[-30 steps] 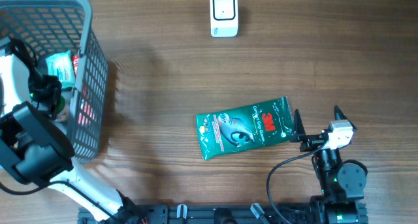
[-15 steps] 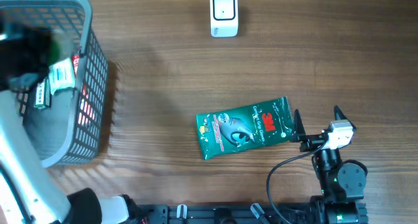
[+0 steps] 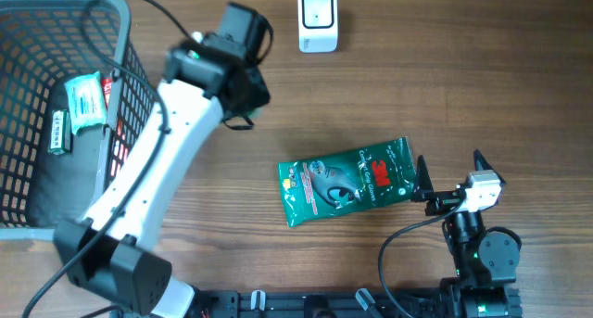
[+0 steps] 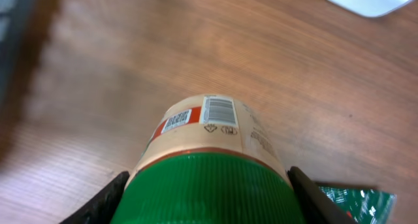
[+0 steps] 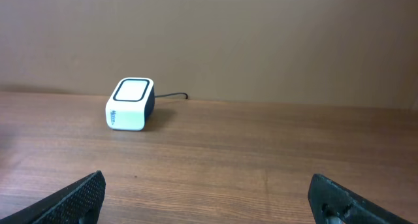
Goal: Scan the item barcode
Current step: 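Carry the green-capped jar out and set it beside the 3M pack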
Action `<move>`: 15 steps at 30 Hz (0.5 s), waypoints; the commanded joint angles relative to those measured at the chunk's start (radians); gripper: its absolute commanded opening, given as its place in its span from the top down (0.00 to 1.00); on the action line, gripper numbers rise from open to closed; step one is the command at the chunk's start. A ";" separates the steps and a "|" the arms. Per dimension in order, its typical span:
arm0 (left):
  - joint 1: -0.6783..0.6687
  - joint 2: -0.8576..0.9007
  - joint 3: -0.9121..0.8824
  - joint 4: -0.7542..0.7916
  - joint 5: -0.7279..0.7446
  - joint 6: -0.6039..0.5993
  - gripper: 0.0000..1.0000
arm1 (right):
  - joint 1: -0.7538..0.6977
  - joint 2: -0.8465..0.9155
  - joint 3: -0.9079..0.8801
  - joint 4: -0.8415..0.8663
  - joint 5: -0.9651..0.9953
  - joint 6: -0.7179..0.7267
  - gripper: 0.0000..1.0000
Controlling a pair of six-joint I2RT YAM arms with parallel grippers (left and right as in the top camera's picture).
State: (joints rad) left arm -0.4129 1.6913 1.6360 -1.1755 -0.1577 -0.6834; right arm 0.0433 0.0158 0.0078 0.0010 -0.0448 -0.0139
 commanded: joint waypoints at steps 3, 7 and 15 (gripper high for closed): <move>-0.031 -0.006 -0.279 0.265 0.192 0.229 0.63 | 0.000 -0.006 -0.003 0.002 -0.008 -0.012 0.00; -0.031 -0.006 -0.420 0.406 0.221 0.300 0.63 | 0.000 -0.006 -0.003 0.002 -0.008 -0.012 0.00; -0.030 -0.006 -0.464 0.462 0.211 0.340 0.26 | 0.000 -0.006 -0.003 0.002 -0.008 -0.013 0.00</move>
State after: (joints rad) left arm -0.4404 1.6981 1.1732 -0.7204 0.0437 -0.3706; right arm 0.0433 0.0154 0.0074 0.0006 -0.0444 -0.0139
